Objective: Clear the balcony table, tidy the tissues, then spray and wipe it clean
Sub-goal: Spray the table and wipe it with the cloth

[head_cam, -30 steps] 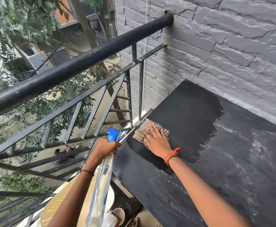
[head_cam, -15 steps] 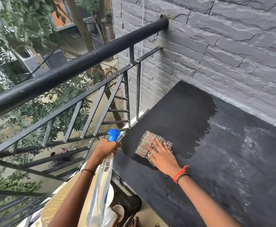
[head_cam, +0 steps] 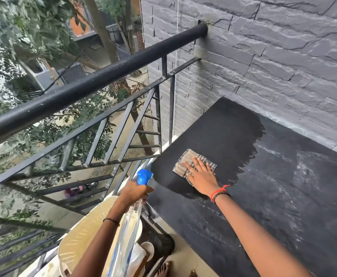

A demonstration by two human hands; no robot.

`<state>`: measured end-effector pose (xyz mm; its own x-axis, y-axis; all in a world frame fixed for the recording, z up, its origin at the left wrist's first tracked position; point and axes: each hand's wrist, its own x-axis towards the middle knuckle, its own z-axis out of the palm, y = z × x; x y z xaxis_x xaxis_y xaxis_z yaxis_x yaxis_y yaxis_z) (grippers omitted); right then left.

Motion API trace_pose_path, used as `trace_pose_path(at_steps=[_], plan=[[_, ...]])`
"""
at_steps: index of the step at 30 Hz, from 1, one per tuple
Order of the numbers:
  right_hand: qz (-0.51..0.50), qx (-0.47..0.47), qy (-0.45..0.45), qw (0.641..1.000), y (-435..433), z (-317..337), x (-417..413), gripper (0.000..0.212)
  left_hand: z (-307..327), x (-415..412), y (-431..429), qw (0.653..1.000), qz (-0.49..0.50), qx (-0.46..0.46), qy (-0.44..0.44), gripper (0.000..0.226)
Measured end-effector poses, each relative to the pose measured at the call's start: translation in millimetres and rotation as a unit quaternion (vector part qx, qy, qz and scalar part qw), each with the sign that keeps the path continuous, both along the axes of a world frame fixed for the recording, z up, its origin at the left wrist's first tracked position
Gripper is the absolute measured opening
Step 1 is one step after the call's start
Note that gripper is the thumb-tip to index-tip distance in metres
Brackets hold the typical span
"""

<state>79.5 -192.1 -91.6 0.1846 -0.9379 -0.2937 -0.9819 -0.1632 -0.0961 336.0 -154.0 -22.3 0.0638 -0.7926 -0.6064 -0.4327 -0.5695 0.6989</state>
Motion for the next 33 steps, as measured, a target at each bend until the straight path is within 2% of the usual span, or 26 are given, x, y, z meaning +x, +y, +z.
trace_pose_path(at_steps=[9, 17, 21, 26, 33], plan=[[-0.007, 0.017, -0.009, 1.0, -3.2, -0.8, 1.0, 0.054, 3.2, -5.1, 27.3, 0.998, -0.052, 0.019, -0.008, 0.023], [-0.021, 0.019, -0.02, 0.999, -0.1, 1.0, 6.2, 0.054, 5.0, -0.6, 38.7, 0.996, -0.076, 0.034, 0.023, 0.027], [-0.025, 0.012, -0.027, 0.999, 3.8, -1.8, 21.8, 0.054, 2.1, 17.6, 36.9, 0.999, -0.029, 0.017, 0.017, 0.042], [0.014, 0.02, -0.035, 0.999, -6.4, 0.8, 65.0, 0.055, 7.7, 32.1, 30.4, 0.999, 0.035, 0.019, 0.016, 0.015], [0.104, -0.005, -0.031, 0.994, 11.4, -8.0, 137.1, 0.054, 6.7, 49.9, 15.4, 0.997, 0.07, 0.027, 0.023, 0.014]])
